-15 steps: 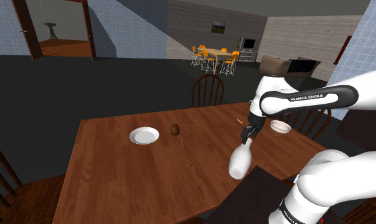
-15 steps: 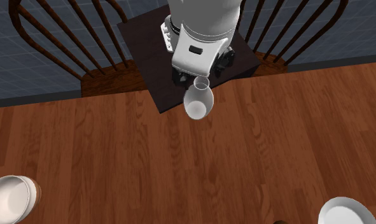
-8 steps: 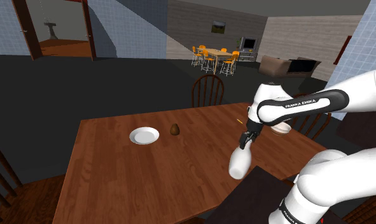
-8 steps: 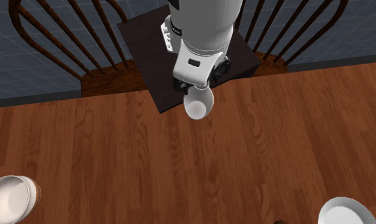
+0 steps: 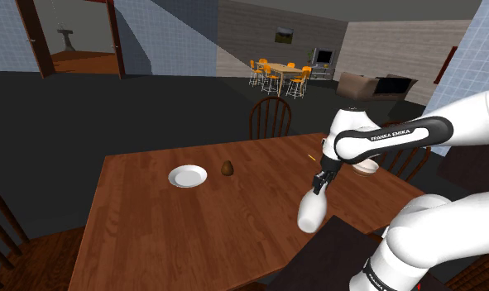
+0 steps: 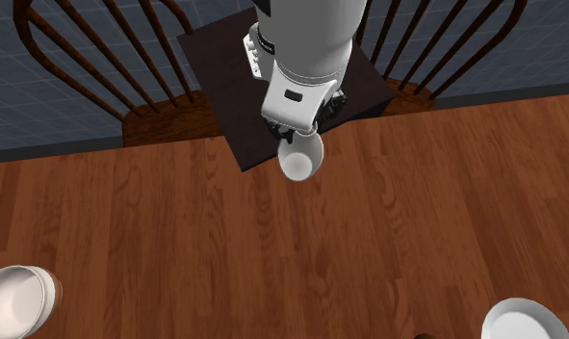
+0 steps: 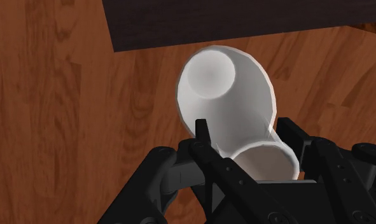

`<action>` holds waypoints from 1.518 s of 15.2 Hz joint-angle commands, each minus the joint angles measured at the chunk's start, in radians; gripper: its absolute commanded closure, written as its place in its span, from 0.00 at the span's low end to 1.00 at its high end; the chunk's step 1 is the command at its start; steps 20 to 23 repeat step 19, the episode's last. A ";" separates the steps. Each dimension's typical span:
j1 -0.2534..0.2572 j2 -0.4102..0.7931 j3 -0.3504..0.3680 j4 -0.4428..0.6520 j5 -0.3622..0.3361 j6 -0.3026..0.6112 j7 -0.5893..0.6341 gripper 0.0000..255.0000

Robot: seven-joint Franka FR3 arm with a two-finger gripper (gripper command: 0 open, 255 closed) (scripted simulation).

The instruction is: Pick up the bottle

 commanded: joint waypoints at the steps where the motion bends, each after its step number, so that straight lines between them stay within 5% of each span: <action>1: 0.000 0.001 0.000 -0.001 0.000 0.000 0.000 1.00; 17: 0.009 -0.110 0.034 0.147 0.030 -0.259 -0.001 1.00; 23: 0.009 -0.111 0.034 0.149 0.031 -0.261 -0.002 1.00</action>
